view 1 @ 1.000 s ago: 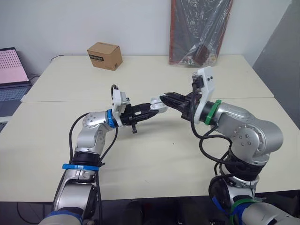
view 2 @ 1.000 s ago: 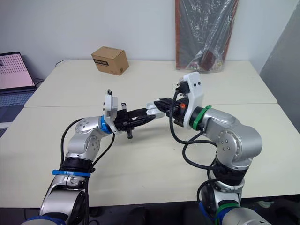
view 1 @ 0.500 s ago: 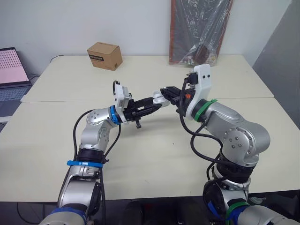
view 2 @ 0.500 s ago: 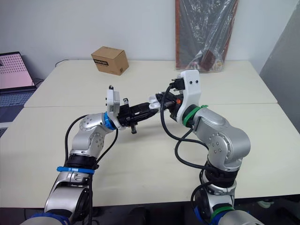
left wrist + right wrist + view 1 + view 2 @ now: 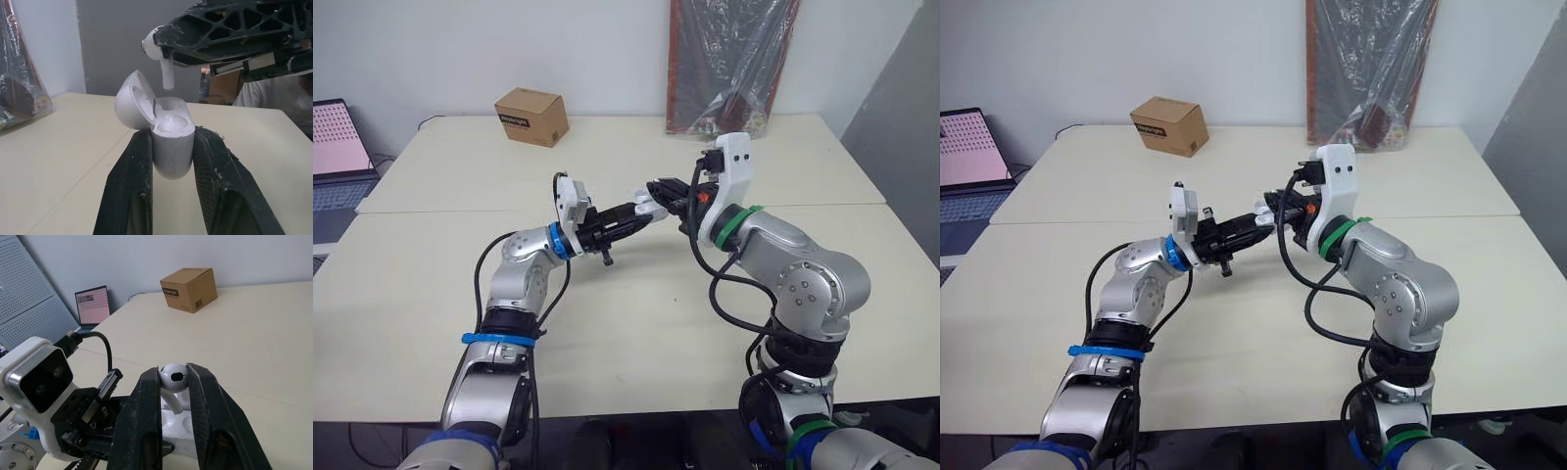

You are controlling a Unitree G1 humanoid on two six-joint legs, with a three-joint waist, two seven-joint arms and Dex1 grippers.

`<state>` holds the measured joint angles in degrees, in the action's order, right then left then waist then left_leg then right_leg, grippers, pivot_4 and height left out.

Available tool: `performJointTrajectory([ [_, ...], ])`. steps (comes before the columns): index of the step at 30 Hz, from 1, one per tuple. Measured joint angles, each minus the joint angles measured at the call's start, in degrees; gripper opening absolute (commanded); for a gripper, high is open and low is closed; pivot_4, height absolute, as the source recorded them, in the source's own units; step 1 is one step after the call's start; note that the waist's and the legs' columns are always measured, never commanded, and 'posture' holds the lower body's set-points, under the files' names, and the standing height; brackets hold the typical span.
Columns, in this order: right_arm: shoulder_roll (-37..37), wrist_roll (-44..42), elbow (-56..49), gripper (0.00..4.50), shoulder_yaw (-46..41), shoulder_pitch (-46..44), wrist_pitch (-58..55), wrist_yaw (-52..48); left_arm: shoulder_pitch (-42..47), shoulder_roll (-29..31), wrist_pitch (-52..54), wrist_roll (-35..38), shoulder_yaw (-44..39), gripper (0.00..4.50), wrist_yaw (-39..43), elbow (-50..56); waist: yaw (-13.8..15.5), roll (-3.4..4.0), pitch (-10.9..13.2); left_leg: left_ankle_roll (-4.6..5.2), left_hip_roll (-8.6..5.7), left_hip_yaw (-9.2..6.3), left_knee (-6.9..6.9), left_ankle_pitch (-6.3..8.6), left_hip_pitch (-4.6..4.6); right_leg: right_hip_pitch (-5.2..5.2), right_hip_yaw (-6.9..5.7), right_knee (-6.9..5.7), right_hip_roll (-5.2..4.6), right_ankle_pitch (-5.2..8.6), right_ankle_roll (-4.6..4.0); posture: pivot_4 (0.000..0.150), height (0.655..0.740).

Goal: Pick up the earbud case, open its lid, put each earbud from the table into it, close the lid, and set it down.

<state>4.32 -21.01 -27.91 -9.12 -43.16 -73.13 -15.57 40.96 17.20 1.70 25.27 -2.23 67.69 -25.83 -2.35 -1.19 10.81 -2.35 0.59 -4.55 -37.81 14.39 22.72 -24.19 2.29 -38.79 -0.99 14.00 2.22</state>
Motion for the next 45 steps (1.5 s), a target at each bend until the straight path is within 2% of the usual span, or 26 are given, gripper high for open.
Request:
performJointTrajectory([
  [11,-0.1,-0.7,2.9,0.39,2.0,0.0,3.4,2.4,1.8,-1.1,1.0,0.2,-0.2,0.79,-1.5,0.0,-0.1,0.0,0.0,0.0,0.01,0.0,0.03,0.0,0.01,-0.01,0.01,0.02,0.02,0.0,0.0,0.15,0.74],
  [20,0.7,-0.4,2.3,0.39,2.5,0.0,7.1,6.7,4.5,-3.2,2.0,0.3,-0.5,0.79,-5.7,-0.2,-0.1,0.0,0.0,0.0,0.01,0.0,0.04,0.0,0.02,-0.02,0.01,0.05,0.02,0.02,0.03,0.15,0.74],
  [33,-1.4,4.5,0.1,0.39,10.0,-0.1,8.1,14.4,5.6,-5.1,-0.2,-1.0,-0.5,0.79,-9.5,-0.7,-0.1,0.0,0.0,0.0,0.01,0.0,0.04,0.0,0.04,-0.02,0.01,0.12,0.02,0.03,0.05,0.15,0.74],
  [39,-1.6,4.6,-0.1,0.39,10.5,-0.1,7.8,15.4,5.6,-5.1,-0.9,-1.5,-0.5,0.79,-9.6,-0.7,-0.1,0.0,0.0,0.0,0.01,0.0,0.05,0.0,0.05,-0.02,0.01,0.15,0.02,0.14,0.24,0.15,0.74],
  [45,-2.2,4.6,-0.3,2.27,11.8,0.1,8.3,15.4,5.6,-5.0,-0.9,-1.5,-0.6,0.79,-10.8,-0.7,-0.1,0.0,0.0,0.0,0.01,-0.01,0.06,0.0,0.06,-0.02,0.01,0.16,0.02,0.15,0.25,0.15,0.74],
])
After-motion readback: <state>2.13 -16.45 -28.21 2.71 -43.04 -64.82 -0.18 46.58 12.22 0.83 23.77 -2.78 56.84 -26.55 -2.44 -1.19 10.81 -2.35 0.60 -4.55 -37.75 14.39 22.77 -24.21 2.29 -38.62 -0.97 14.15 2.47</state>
